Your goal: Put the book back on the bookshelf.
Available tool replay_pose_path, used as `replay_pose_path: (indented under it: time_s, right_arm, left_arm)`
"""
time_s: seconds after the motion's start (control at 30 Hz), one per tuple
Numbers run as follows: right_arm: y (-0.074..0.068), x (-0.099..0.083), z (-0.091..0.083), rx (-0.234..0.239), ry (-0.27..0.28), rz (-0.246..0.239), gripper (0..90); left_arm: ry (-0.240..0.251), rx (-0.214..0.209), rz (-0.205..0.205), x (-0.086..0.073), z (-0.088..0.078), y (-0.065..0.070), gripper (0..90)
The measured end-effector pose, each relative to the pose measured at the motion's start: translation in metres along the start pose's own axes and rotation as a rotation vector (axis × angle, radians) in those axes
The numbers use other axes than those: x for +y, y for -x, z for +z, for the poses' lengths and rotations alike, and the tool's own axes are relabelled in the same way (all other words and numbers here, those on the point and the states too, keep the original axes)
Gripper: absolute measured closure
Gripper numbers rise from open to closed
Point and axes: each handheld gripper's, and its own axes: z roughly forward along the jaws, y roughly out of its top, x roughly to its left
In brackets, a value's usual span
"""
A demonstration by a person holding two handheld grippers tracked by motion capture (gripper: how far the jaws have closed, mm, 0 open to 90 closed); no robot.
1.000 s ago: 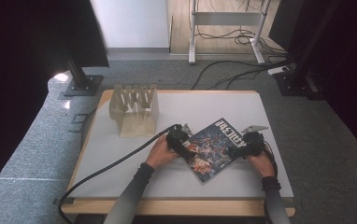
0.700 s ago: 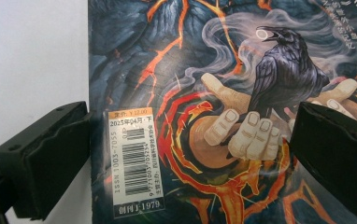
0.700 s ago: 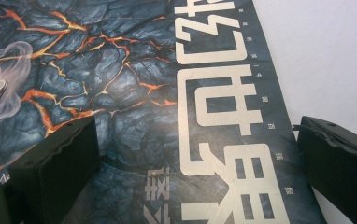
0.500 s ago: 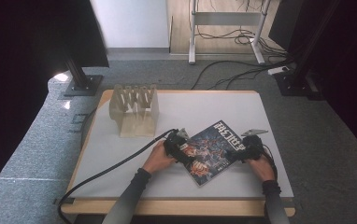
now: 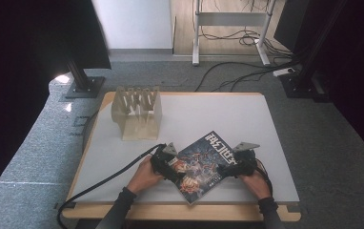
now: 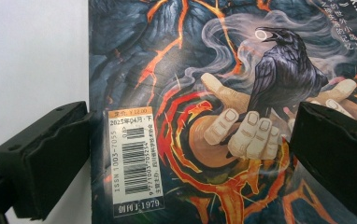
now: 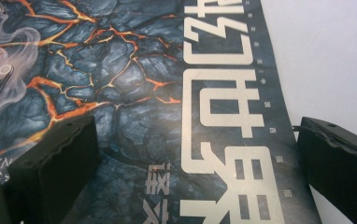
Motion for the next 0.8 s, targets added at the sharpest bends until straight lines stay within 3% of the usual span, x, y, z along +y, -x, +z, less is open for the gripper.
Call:
replay_pose_path:
  time_s: [0.1,0.4,0.53,0.63,0.8]
  right_arm:
    - [-0.002,-0.002,-0.008,-0.015,-0.005,-0.051,3.2]
    - [0.000,-0.022,-0.034,-0.037,-0.021,-0.047,2.5]
    - [0.000,-0.031,-0.035,-0.029,-0.031,-0.037,2.7]
    - [0.002,-0.029,-0.032,-0.047,-0.045,-0.045,0.0]
    - [0.003,-0.026,-0.029,-0.063,-0.052,-0.062,0.0]
  left_arm:
    - [0.016,0.007,-0.008,-0.003,-0.001,0.002,0.0]
    - [0.007,0.038,-0.038,-0.006,-0.002,0.017,0.0]
    - [-0.015,0.025,-0.019,-0.008,-0.005,0.027,0.0]
    - [-0.003,0.015,-0.018,-0.013,-0.008,0.032,0.0]
    - [-0.015,-0.026,-0.004,-0.016,-0.013,0.027,0.0]
